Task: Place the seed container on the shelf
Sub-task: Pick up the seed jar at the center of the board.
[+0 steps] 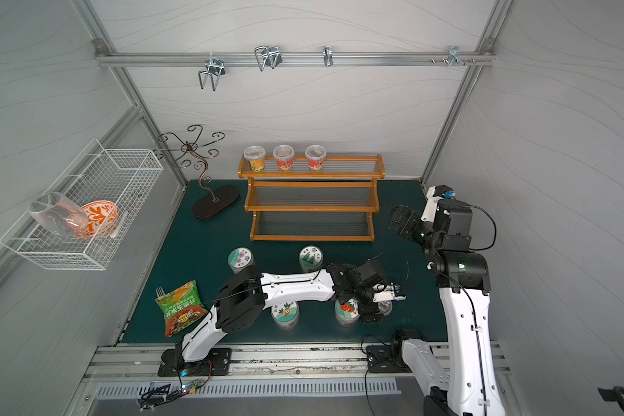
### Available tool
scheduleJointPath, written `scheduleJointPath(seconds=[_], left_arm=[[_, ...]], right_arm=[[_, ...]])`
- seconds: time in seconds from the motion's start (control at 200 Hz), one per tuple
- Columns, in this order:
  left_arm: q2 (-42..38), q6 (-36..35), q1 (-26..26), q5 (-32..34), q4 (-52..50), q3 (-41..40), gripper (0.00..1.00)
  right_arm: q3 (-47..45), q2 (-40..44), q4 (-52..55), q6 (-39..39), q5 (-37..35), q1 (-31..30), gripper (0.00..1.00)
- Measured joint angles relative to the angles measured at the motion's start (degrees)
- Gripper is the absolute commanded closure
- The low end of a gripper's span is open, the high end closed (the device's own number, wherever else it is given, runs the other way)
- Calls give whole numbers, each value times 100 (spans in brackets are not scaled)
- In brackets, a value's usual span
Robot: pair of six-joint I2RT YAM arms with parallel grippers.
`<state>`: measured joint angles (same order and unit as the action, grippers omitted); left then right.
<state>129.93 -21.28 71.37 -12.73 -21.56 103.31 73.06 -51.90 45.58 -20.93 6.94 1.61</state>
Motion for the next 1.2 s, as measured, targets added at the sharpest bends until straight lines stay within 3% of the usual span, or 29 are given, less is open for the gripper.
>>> scheduleJointPath(seconds=[0.695,1.045,1.2], left_arm=[[170,-66,0,-144,-210,286,11],[179,52,-26,-149,-258,358,31],[24,374,-118,-245,-155,229,33]], right_arm=[[-66,83,-7,96,-2,0,1],[-103,109,-7,101,0,0,1],[-103,144,-7,101,0,0,1]])
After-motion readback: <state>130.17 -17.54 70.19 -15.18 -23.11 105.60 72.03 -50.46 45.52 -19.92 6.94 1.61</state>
